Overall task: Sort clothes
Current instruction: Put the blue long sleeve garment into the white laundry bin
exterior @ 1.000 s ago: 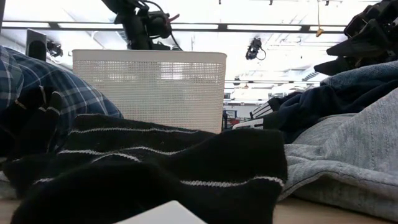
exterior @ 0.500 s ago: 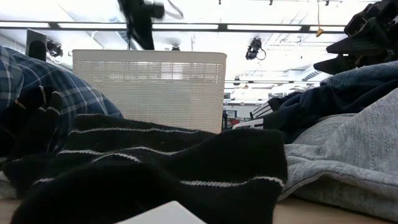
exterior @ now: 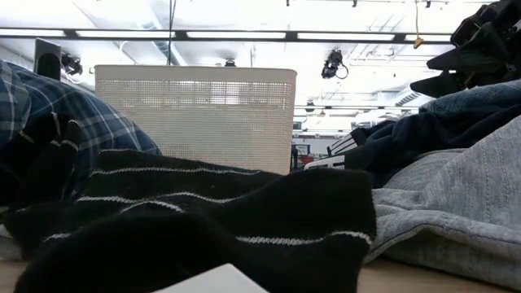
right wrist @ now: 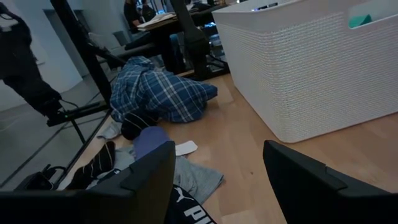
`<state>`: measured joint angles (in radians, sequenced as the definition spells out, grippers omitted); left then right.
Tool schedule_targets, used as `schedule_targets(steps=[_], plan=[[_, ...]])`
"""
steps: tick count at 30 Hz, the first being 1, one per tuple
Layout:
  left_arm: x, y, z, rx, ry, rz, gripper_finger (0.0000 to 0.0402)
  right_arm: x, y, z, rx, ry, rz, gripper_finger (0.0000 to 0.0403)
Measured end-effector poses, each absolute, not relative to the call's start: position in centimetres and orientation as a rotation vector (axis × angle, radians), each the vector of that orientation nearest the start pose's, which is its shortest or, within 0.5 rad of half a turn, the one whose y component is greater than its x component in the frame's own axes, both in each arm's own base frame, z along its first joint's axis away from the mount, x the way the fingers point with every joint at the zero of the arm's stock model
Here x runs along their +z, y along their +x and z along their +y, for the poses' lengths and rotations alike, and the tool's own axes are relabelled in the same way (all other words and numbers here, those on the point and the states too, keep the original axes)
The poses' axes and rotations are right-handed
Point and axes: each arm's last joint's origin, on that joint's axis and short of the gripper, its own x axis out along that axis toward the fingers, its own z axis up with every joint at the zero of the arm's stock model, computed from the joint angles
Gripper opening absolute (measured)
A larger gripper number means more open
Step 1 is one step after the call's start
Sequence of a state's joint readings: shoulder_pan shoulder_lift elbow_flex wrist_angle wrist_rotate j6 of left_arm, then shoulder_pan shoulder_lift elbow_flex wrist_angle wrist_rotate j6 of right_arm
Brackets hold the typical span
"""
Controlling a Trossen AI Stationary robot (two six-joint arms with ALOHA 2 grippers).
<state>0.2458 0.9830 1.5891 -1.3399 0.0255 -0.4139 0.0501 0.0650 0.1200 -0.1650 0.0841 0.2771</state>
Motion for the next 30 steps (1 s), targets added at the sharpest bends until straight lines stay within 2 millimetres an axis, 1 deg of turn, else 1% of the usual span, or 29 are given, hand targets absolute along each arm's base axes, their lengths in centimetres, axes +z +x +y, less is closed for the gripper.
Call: schedule_targets(steps=[2, 4, 6, 8, 12, 15, 17, 24, 30], plan=[[44.1, 9.7, 1.7, 0.339, -0.561, 0.666, 0.0157, 18.3, 9.4, 0.2, -0.049, 0.269, 0.104, 0.0247], [43.2, 8.9, 1.1, 0.334, -0.620, 0.672, 0.0157, 18.3, 9.4, 0.2, -0.049, 0.269, 0.104, 0.0247], [42.1, 8.4, 0.6, 0.338, -0.663, 0.687, 0.0157, 18.3, 9.4, 0.2, -0.049, 0.269, 0.104, 0.0247], [40.9, 8.6, 0.3, 0.345, -0.690, 0.713, 0.0156, 18.3, 9.4, 0.2, -0.049, 0.269, 0.104, 0.0247], [37.9, 9.7, -0.6, 0.343, -0.692, 0.835, 0.0156, 18.3, 9.4, 0.2, -0.049, 0.269, 0.104, 0.0247], [35.4, 11.0, -1.4, 0.346, -0.657, 0.948, 0.0156, 18.3, 9.4, 0.2, -0.049, 0.269, 0.104, 0.0247], [34.0, 11.7, -1.8, 0.346, -0.643, 0.992, 0.0156, 18.3, 9.4, 0.2, -0.050, 0.269, 0.104, 0.0247], [30.8, 13.5, -4.1, 0.294, -0.654, 1.048, 0.0156, 18.3, 9.4, 0.2, -0.049, 0.269, 0.105, 0.0247], [29.0, 14.9, -7.5, 0.249, -0.588, 1.126, 0.0156, 18.3, 9.4, 0.2, -0.049, 0.269, 0.105, 0.0247]])
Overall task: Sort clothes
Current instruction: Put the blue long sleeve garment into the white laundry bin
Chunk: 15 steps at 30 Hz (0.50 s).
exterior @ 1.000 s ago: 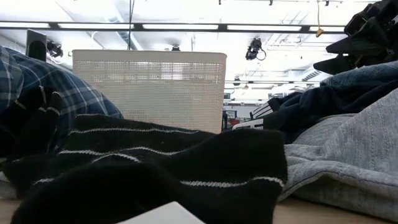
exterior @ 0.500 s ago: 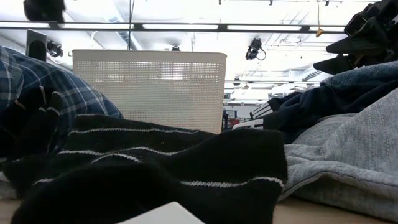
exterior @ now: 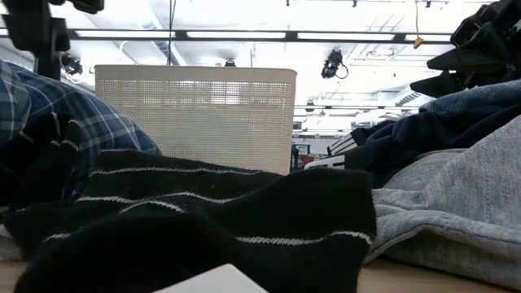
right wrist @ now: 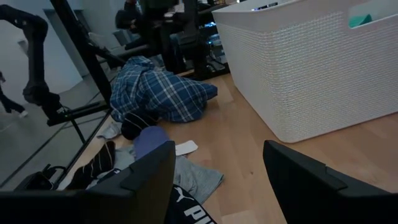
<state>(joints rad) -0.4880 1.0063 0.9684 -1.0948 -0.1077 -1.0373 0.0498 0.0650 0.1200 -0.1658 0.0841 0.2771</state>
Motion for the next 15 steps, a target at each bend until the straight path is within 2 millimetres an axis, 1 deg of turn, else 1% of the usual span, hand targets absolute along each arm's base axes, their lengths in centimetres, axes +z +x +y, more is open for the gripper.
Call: schedule_targets(steps=[5, 8, 12, 15], plan=[[27.0, 15.4, -10.6, 0.305, -0.473, 1.202, 0.0156, 18.3, 9.4, 0.2, -0.049, 0.269, 0.105, 0.0247], [25.6, 15.8, -12.4, 0.346, -0.394, 1.213, 0.0156, 18.3, 9.4, 0.2, -0.049, 0.269, 0.105, 0.0247], [22.4, 16.7, -14.3, 0.391, -0.345, 1.236, 0.0156, 18.3, 9.4, 0.2, -0.049, 0.269, 0.105, 0.0247], [19.7, 17.6, -15.2, 0.409, -0.391, 1.263, 0.0156, 18.3, 9.4, 0.2, -0.049, 0.269, 0.105, 0.0247]])
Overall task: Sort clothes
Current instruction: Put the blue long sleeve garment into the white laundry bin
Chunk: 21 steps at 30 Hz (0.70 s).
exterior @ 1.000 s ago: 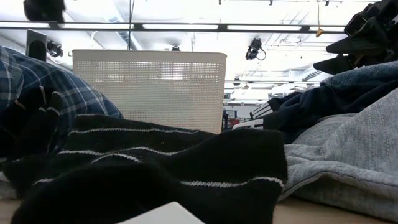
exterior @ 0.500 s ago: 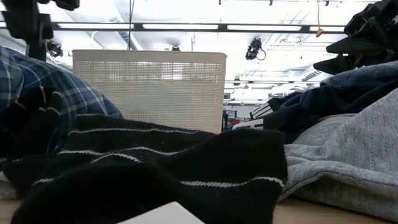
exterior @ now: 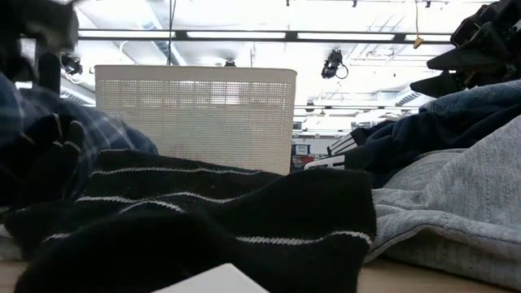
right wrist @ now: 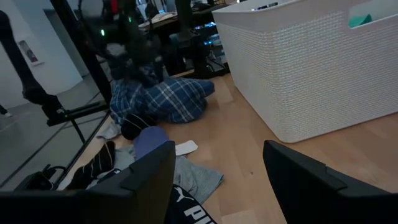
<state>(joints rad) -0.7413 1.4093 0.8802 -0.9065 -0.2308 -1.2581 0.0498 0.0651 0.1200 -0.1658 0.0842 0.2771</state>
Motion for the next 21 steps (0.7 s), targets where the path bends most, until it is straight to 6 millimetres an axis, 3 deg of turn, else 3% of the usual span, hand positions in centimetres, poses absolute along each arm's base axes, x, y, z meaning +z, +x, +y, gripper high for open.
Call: schedule_targets(steps=[6, 8, 10, 11, 14, 21], plan=[[14.8, 18.8, -16.4, 0.407, -0.554, 1.204, 0.0150, 18.3, 9.4, 0.2, -0.049, 0.269, 0.105, 0.0247], [14.0, 19.0, -16.3, 0.431, -0.604, 1.186, 0.0120, 18.3, 9.4, 0.2, -0.050, 0.269, 0.105, 0.0247], [14.1, 19.3, -16.2, 0.441, -0.636, 1.174, 0.0058, 18.3, 9.4, 0.2, -0.049, 0.269, 0.105, 0.0247], [14.4, 19.3, -16.1, 0.437, -0.648, 1.169, 0.0032, 18.3, 9.4, 0.2, -0.050, 0.269, 0.105, 0.0247], [16.3, 19.5, -15.9, 0.448, -0.653, 1.137, 0.0010, 18.3, 9.4, 0.2, -0.049, 0.269, 0.105, 0.0247], [25.3, 20.4, -15.9, 0.477, -0.592, 1.046, 0.0003, 18.3, 9.4, 0.2, -0.049, 0.270, 0.104, 0.0247]])
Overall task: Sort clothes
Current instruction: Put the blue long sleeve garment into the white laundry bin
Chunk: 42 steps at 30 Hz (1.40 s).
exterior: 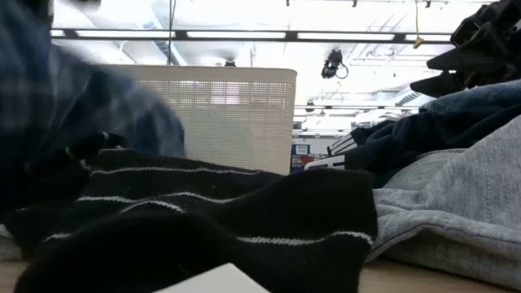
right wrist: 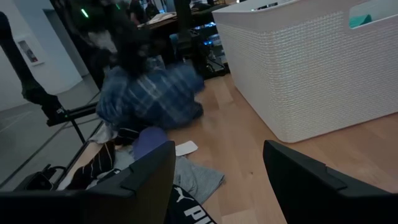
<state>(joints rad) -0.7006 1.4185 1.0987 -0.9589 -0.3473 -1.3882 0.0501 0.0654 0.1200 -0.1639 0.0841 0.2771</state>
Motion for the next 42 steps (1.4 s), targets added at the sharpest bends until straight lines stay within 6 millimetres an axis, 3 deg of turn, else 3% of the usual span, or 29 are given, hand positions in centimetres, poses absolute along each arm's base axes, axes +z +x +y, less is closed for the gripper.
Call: schedule_targets(steps=[6, 11, 22, 27, 31, 35, 42], plan=[[33.7, 20.8, -15.3, 0.489, -0.575, 0.891, 0.0002, 18.4, 9.4, 0.2, -0.049, 0.270, 0.099, 0.0247], [40.3, 21.1, -13.5, 0.464, -0.558, 0.678, 0.0001, 18.4, 9.4, 0.2, -0.049, 0.270, 0.098, 0.0247], [51.5, 22.1, -5.1, 0.493, -0.434, 0.250, 0.0000, 18.4, 9.4, 0.2, -0.049, 0.270, 0.097, 0.0247], [55.8, 21.4, -0.8, 0.491, -0.352, 0.043, 0.0000, 18.4, 9.4, 0.2, -0.048, 0.270, 0.097, 0.0247], [57.2, 20.6, 2.3, 0.552, -0.257, -0.026, 0.0000, 18.4, 9.4, 0.2, -0.048, 0.270, 0.098, 0.0247], [57.1, 20.2, 5.2, 0.601, -0.181, 0.014, 0.0000, 18.4, 9.4, 0.2, -0.048, 0.270, 0.097, 0.0247], [53.2, 20.6, 10.1, 0.607, -0.175, 0.381, 0.0000, 18.4, 9.4, 0.2, -0.048, 0.270, 0.097, 0.0247]])
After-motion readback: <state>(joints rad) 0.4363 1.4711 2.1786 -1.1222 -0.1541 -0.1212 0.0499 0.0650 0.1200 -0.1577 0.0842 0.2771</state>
